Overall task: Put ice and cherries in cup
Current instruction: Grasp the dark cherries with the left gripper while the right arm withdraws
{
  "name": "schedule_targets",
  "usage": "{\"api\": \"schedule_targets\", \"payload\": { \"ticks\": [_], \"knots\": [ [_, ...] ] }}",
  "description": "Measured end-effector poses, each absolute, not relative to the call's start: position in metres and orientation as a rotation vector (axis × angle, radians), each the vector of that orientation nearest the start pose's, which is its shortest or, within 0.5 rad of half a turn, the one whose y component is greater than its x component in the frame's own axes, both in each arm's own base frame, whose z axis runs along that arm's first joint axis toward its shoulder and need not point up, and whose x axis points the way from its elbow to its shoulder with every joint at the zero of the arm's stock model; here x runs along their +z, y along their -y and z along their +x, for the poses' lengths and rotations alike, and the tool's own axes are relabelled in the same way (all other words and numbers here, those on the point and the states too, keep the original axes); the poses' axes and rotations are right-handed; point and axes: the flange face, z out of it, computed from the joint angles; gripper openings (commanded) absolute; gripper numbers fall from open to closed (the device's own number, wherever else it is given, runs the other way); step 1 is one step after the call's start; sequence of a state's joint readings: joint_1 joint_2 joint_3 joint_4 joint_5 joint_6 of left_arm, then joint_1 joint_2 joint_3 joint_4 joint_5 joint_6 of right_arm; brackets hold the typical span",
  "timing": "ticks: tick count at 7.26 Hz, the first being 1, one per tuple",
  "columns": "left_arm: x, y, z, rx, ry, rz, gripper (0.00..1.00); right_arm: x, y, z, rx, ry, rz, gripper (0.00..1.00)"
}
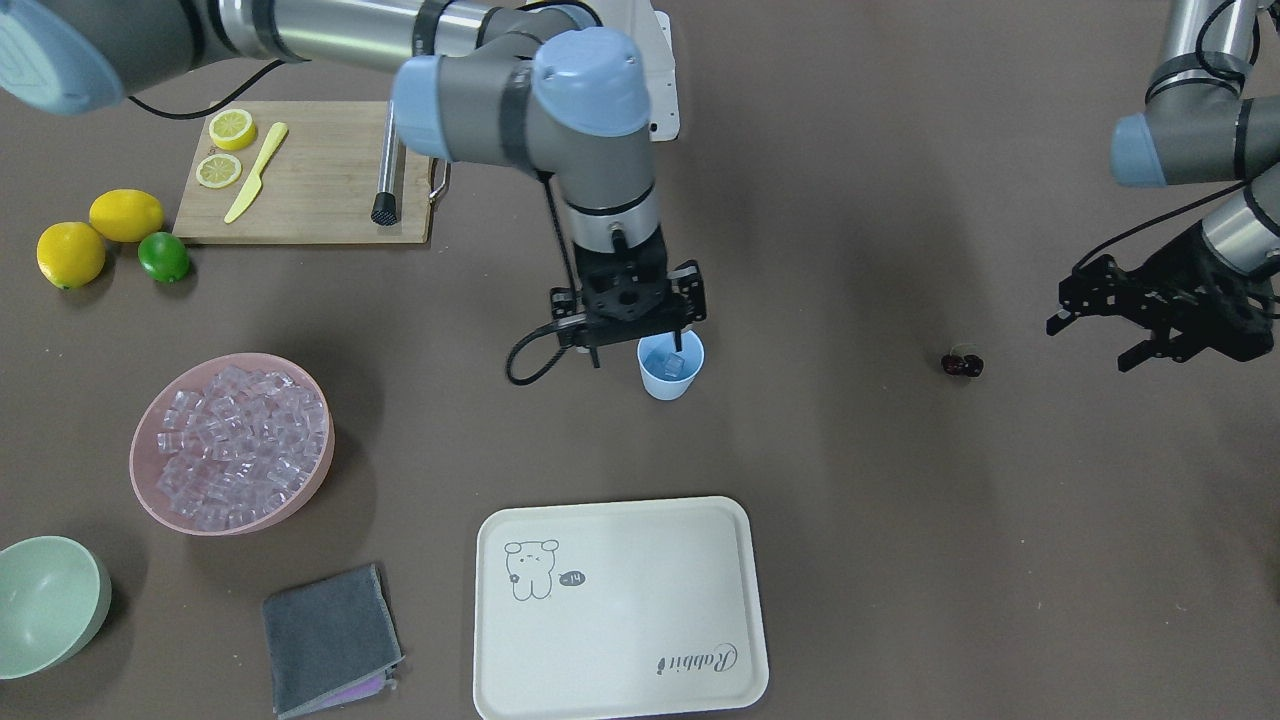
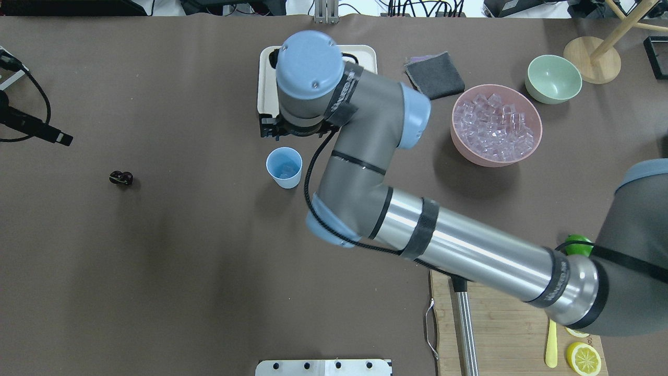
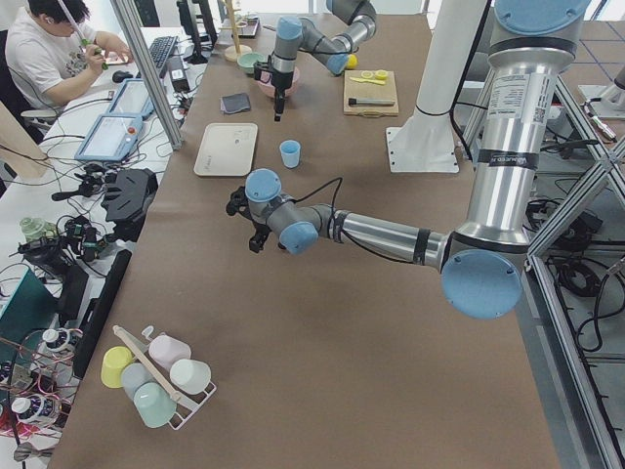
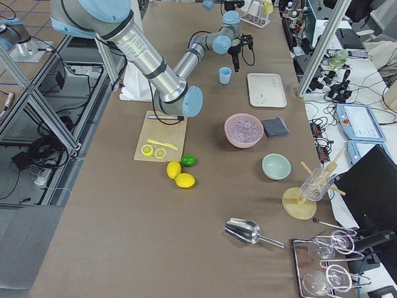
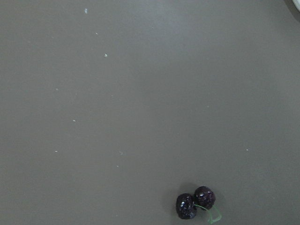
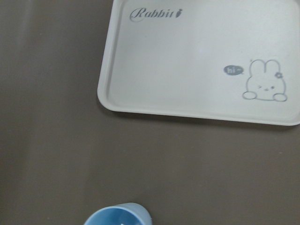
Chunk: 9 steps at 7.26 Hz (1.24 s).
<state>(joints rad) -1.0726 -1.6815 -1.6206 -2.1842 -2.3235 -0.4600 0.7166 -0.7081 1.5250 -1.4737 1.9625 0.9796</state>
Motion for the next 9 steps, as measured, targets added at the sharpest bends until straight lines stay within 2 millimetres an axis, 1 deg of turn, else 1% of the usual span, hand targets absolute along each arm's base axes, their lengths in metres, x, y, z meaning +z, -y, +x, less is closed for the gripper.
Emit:
{"api": "schedule_targets", "payload": {
  "ticks": [1, 2, 3, 5, 6, 7, 8, 9],
  "knots": [
    [0.5, 0.509, 0.241, 0.314, -0.948, 0.318, 0.98, 0.174, 0.556, -0.422, -0.129, 0.94, 0.275, 0.91],
    [0.499, 0.501, 0.267, 0.308, -0.93, 0.311, 0.98, 0.215, 0.561, -0.364, -0.184, 0.944, 0.279, 0.91],
    [0.499, 0.496, 0.285, 0.299, -0.914, 0.307, 0.98, 0.254, 0.562, -0.315, -0.226, 0.947, 0.277, 0.91],
    [0.507, 0.492, 0.308, 0.288, -0.876, 0.304, 0.98, 0.328, 0.546, -0.221, -0.288, 0.946, 0.275, 0.91],
    [0.507, 0.493, 0.318, 0.289, -0.868, 0.304, 0.97, 0.366, 0.533, -0.171, -0.318, 0.953, 0.278, 0.91],
    [0.508, 0.493, 0.324, 0.287, -0.861, 0.305, 0.97, 0.398, 0.519, -0.125, -0.339, 0.976, 0.286, 0.91],
    [0.513, 0.494, 0.325, 0.283, -0.846, 0.305, 0.91, 0.419, 0.507, -0.09, -0.34, 1.003, 0.297, 0.91],
    [0.522, 0.496, 0.326, 0.274, -0.824, 0.307, 0.84, 0.433, 0.499, -0.073, -0.341, 1.015, 0.307, 0.91]
  ]
}}
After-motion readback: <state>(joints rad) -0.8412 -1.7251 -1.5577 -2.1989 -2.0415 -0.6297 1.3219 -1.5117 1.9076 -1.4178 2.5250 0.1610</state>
